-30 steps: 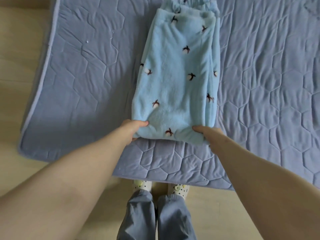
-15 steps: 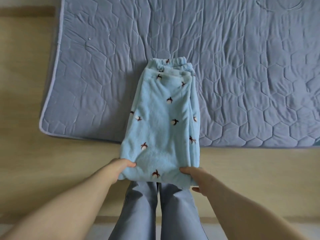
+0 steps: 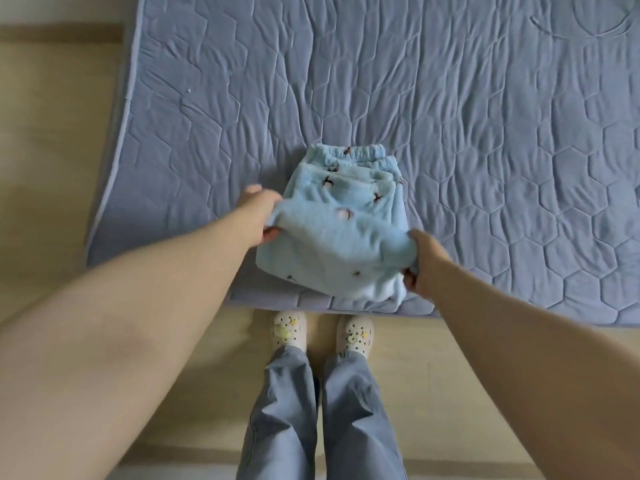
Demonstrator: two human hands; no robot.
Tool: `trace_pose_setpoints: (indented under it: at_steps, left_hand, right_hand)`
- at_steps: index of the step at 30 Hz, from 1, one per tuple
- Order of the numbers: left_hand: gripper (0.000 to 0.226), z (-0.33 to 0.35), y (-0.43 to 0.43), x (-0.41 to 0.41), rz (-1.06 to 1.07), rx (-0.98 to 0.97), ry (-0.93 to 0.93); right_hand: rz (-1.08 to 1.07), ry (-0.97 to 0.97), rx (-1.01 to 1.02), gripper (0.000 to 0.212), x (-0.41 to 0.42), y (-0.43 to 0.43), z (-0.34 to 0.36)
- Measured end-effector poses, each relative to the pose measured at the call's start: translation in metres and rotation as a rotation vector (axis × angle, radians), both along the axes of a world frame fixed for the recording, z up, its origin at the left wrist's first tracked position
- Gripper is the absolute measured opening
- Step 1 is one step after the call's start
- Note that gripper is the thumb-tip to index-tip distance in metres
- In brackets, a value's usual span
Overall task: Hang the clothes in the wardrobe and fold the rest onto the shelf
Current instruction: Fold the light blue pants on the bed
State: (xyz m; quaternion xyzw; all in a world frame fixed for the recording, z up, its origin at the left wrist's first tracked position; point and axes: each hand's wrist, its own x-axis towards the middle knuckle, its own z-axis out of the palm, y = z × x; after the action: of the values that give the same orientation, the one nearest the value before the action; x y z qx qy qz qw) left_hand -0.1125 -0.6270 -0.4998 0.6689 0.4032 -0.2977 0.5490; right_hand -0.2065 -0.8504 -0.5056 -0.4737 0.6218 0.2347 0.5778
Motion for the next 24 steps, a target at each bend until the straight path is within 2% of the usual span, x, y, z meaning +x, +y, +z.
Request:
trace_pose_setpoints:
  at_steps: [3, 5, 7, 11, 14, 15, 17, 18, 20, 22, 24]
  left_hand:
    - [0.031, 0.009, -0.020, 0.045, 0.109, -0.083, -0.078]
    - [0.042, 0.008, -0.029, 0.064, 0.118, -0.171, -0.137]
    - [0.061, -0.003, -0.036, 0.074, 0.020, -0.201, -0.202]
    - [0.071, -0.033, -0.048, 0.062, -0.448, -0.041, -0.300]
    - [0.077, -0.064, -0.049, 0.056, -0.737, 0.075, -0.276]
    - [0.080, -0.073, -0.050, 0.054, -0.861, 0.172, -0.283]
    - [0.086, -0.089, -0.052, 0.055, -1.015, 0.466, -0.338]
    - [0.090, -0.093, -0.051, 0.057, -0.968, 0.583, -0.357]
    - [0.100, -0.102, -0.049, 0.062, -0.674, 0.675, -0.310]
    - [0.107, -0.106, -0.044, 0.069, -0.360, 0.578, -0.202]
    - [0.092, -0.104, -0.042, 0.076, -0.152, 0.350, -0.119]
  right_hand:
    - [-0.108, -0.106, -0.016, 0.039, 0.056, -0.013, 0.007]
    - [-0.205, -0.218, 0.013, 0.053, 0.079, -0.017, 0.008]
    - [-0.166, -0.326, 0.003, 0.064, 0.091, -0.018, 0.002]
    - [0.226, -0.471, -0.096, 0.071, 0.093, -0.006, -0.022]
    - [0.483, -0.449, -0.101, 0.075, 0.093, 0.000, -0.050]
    - [0.591, -0.411, -0.138, 0.077, 0.092, 0.002, -0.061]
    - [0.810, -0.305, -0.374, 0.082, 0.093, 0.005, -0.078]
    - [0.848, -0.250, -0.521, 0.085, 0.094, 0.006, -0.083]
    - [0.748, -0.125, -0.698, 0.092, 0.097, 0.004, -0.091]
    - [0.588, -0.050, -0.653, 0.097, 0.097, -0.007, -0.100]
    - [0.495, -0.085, -0.491, 0.085, 0.095, -0.017, -0.104]
